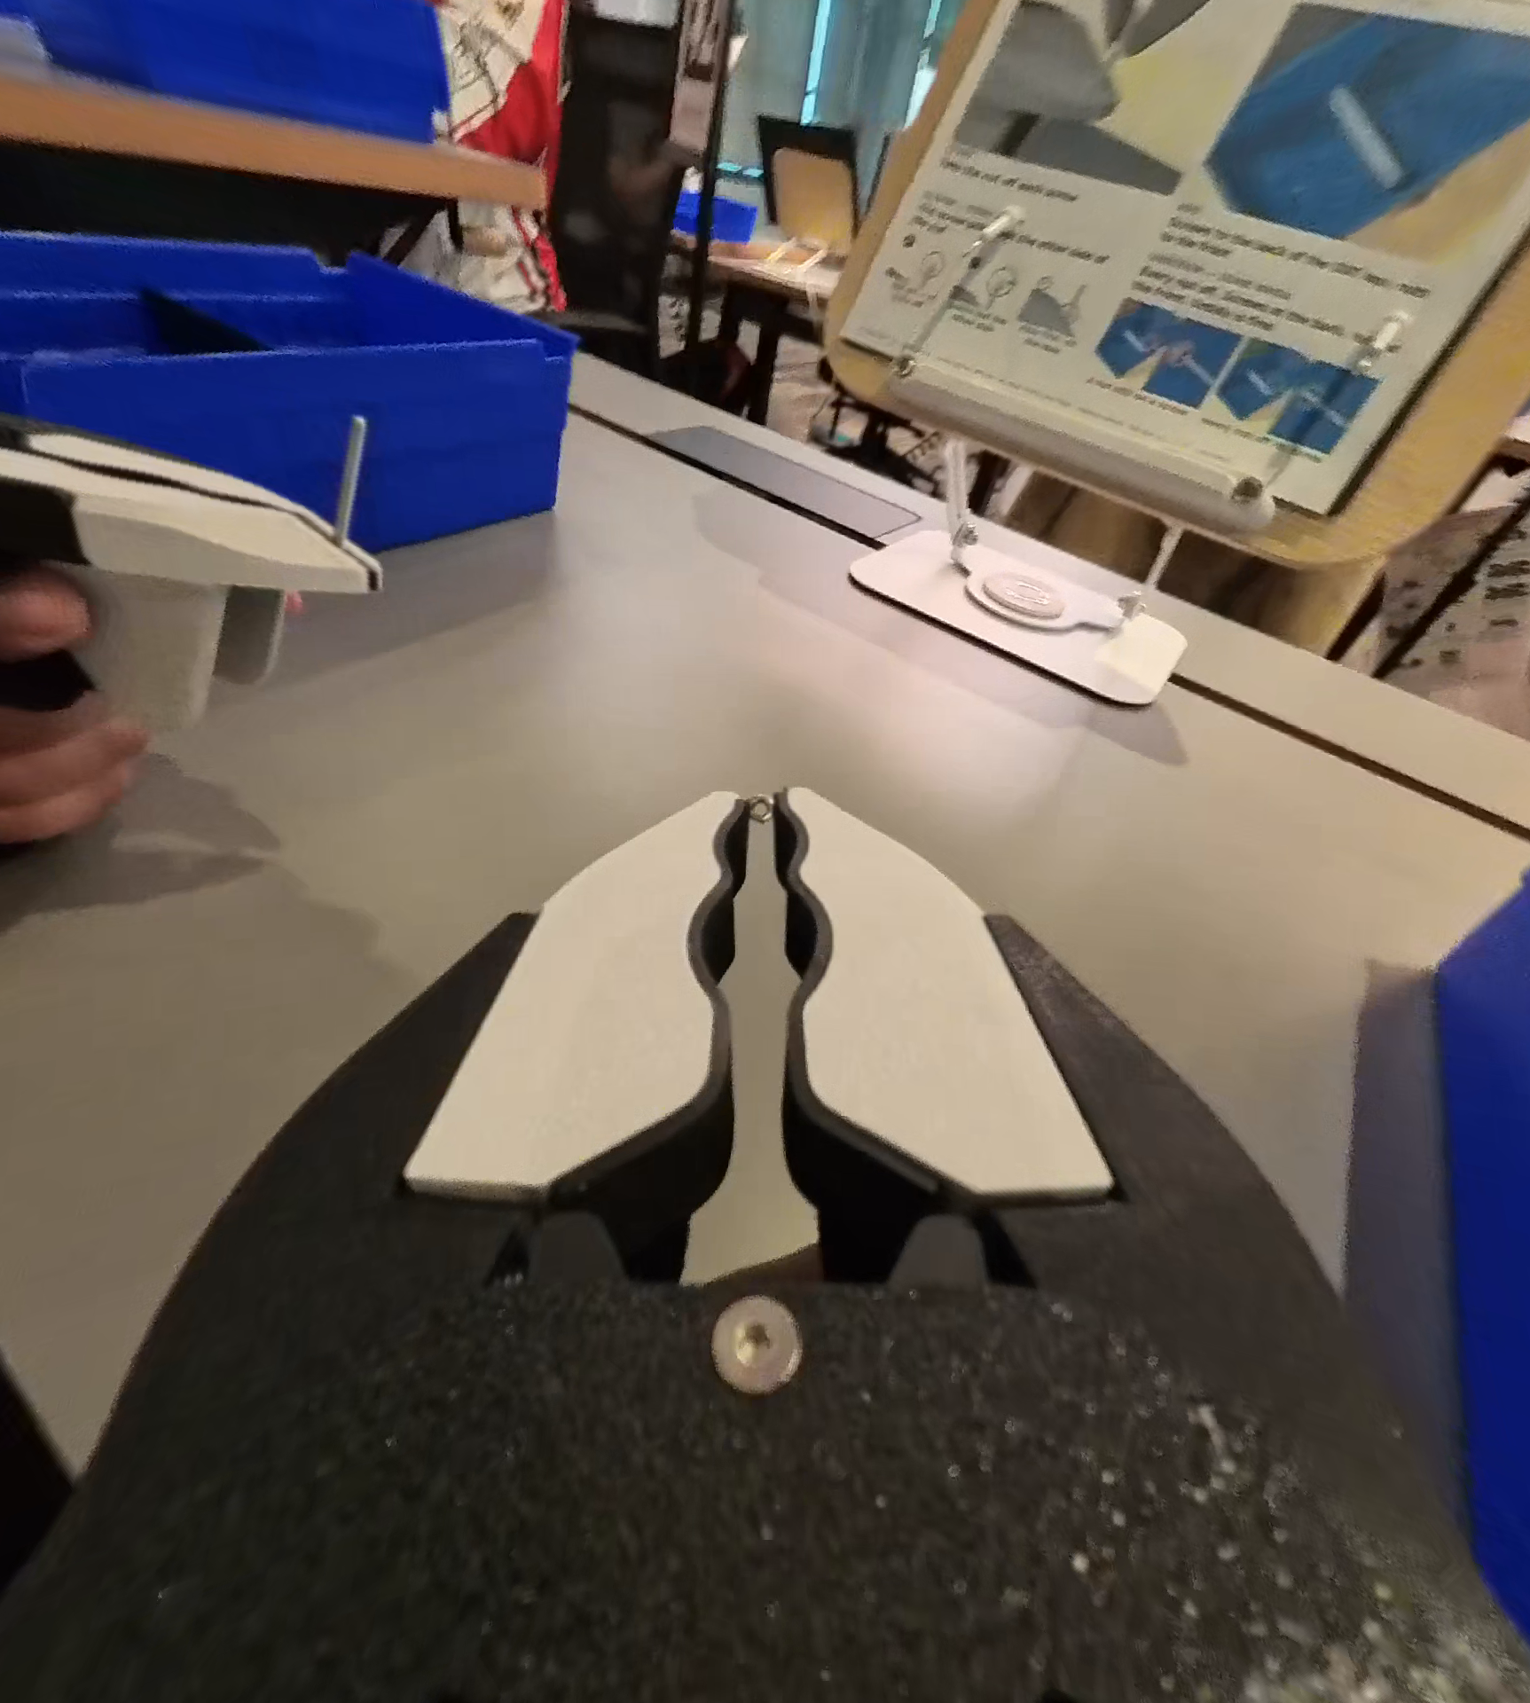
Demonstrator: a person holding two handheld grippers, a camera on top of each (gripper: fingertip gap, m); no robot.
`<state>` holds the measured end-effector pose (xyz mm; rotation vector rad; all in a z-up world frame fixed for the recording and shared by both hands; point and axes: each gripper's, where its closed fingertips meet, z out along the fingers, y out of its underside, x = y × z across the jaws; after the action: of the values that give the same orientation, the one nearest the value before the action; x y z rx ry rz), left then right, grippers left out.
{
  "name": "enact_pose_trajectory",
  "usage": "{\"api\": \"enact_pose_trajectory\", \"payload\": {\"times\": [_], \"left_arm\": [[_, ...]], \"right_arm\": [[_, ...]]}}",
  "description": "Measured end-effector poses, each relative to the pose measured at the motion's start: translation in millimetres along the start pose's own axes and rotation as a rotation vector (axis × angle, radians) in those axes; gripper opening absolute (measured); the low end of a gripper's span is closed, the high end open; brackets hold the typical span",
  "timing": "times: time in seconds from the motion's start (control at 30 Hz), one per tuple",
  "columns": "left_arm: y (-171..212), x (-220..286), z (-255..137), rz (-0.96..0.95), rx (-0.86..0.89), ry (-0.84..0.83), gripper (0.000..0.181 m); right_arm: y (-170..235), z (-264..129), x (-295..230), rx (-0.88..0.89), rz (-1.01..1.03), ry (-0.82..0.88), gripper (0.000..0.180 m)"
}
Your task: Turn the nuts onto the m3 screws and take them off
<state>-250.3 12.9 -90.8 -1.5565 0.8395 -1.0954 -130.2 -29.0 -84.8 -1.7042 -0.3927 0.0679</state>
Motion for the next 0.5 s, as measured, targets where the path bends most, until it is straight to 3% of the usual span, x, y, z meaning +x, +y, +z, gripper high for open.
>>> {"api": "enact_pose_trajectory", "payload": {"times": [0.3,0.4,0.5], "left_arm": [[-0.6,8.8,-1.1,0.001,0.001,0.076,0.004],[2.7,17.7,1.2,-0.012,-0.054,0.170,0.004],[3.0,29.9,5.2,0.055,-0.120,0.251,0.004]], "right_arm": [[15.8,-31.3,-6.8,0.052,0.115,-0.024,0.005],[2.3,-29.4,-12.4,0.070,0.097,-0.134,0.005],[-27.3,-24.0,-26.3,0.064,0.022,-0.369,0.005]]}}
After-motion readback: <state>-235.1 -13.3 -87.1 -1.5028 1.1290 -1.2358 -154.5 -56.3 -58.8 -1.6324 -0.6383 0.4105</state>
